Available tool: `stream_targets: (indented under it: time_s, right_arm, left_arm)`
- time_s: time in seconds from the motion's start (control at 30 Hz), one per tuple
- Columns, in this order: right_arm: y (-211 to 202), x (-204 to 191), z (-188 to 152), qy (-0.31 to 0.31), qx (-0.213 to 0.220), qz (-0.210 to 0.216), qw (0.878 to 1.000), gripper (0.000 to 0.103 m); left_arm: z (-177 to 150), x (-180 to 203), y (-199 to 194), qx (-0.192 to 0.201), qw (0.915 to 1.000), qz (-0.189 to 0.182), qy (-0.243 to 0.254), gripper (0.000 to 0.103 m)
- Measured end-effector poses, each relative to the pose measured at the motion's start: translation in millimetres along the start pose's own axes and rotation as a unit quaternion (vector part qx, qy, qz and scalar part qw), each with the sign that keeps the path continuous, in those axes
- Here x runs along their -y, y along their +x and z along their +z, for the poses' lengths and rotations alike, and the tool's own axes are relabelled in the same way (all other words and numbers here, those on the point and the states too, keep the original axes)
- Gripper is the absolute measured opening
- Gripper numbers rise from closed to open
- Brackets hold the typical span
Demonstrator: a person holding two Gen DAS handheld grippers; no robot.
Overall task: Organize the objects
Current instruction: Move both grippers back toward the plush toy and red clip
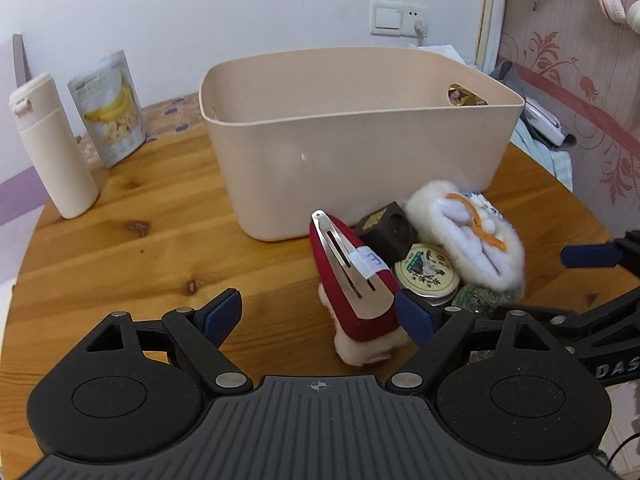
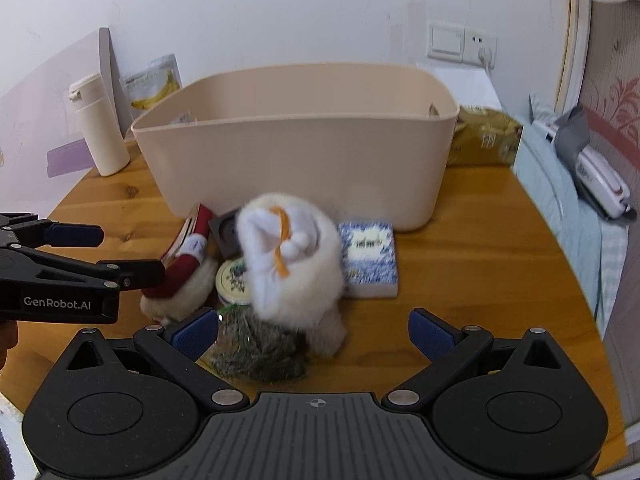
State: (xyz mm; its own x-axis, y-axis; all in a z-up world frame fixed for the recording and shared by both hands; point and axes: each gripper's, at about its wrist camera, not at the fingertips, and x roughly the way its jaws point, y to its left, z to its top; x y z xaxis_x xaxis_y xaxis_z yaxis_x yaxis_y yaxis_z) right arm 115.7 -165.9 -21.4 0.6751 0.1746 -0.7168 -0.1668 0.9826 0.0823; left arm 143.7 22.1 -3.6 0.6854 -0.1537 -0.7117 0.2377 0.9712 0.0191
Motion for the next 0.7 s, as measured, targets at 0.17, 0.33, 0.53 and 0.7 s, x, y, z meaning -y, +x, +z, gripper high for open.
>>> stream_targets:
  time_s: [0.17, 0.33, 0.53, 0.7]
  right_arm:
    - [12.2, -2.5, -9.2, 0.009, -0.017, 0.005, 1.000, 0.103]
    - [24.7, -7.8, -14.9, 0.015, -0.035, 0.010, 0.999, 0.103]
    - [33.9, -9.5, -16.2, 0.023, -0.040, 0.010, 0.999, 0.102]
    - [36.2, -11.8, -14.2, 0.016, -0.035, -0.002, 0.999, 0.095]
  left_arm:
    - [-3.1, -1.5, 3.1, -0.004, 0.9998, -0.012, -0.016, 0.087]
    - [-3.3, -5.3, 3.5, 0.000, 0.9989, -0.028, -0.039, 0.087]
    - [1.5, -4.3, 12.4, 0.000, 0.9985, -0.036, -0.042, 0.087]
    - [1.0, -3.9, 27.0, -0.018, 0.9982, -0.032, -0.048, 0.087]
